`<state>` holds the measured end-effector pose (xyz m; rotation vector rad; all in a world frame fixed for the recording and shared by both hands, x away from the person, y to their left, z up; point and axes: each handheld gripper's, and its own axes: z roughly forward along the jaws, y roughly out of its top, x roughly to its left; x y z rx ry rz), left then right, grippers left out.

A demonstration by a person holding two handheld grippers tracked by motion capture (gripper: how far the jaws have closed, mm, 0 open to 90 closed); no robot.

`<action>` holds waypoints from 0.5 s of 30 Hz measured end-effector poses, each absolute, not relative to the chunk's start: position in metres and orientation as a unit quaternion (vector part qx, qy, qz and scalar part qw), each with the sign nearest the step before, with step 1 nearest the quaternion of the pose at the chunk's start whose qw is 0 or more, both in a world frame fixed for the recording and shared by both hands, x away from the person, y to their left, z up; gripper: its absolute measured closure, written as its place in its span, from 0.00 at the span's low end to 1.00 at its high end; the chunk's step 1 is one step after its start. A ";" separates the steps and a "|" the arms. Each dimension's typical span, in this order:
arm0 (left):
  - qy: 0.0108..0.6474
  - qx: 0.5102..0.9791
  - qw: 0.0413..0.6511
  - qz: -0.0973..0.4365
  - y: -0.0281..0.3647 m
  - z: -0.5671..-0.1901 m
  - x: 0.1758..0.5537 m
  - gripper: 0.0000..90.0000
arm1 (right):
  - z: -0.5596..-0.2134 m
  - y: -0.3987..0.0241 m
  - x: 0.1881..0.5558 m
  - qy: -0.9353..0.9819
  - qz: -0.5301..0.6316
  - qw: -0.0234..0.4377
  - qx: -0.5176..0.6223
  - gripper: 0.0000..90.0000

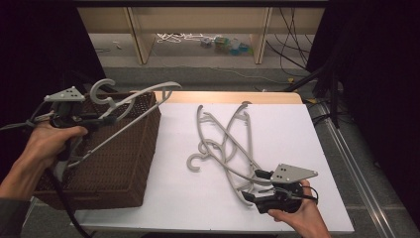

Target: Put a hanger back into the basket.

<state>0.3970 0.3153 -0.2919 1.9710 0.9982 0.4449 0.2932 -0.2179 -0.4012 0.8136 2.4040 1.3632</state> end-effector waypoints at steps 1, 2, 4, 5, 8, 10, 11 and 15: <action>0.402 0.790 0.426 0.180 0.319 -0.293 0.397 0.88 | -0.402 -0.218 0.293 0.828 0.470 0.130 0.279 0.26; 0.408 0.788 0.423 0.182 0.325 -0.296 0.398 0.88 | -0.402 -0.218 0.293 0.828 0.469 0.130 0.279 0.26; 0.420 0.782 0.422 0.187 0.334 -0.301 0.398 0.88 | -0.402 -0.218 0.293 0.828 0.468 0.129 0.281 0.26; 0.428 0.775 0.426 0.187 0.337 -0.304 0.399 0.88 | -0.402 -0.218 0.293 0.827 0.469 0.129 0.282 0.26; 0.435 0.775 0.418 0.189 0.347 -0.311 0.398 0.88 | -0.403 -0.219 0.294 0.827 0.470 0.129 0.282 0.25; 0.437 0.776 0.414 0.189 0.352 -0.315 0.397 0.88 | -0.404 -0.218 0.294 0.829 0.467 0.128 0.280 0.24; 0.443 0.771 0.417 0.189 0.354 -0.317 0.397 0.88 | -0.404 -0.218 0.294 0.829 0.467 0.128 0.279 0.24; 0.455 0.769 0.407 0.189 0.362 -0.325 0.397 0.88 | -0.405 -0.217 0.294 0.830 0.466 0.127 0.278 0.24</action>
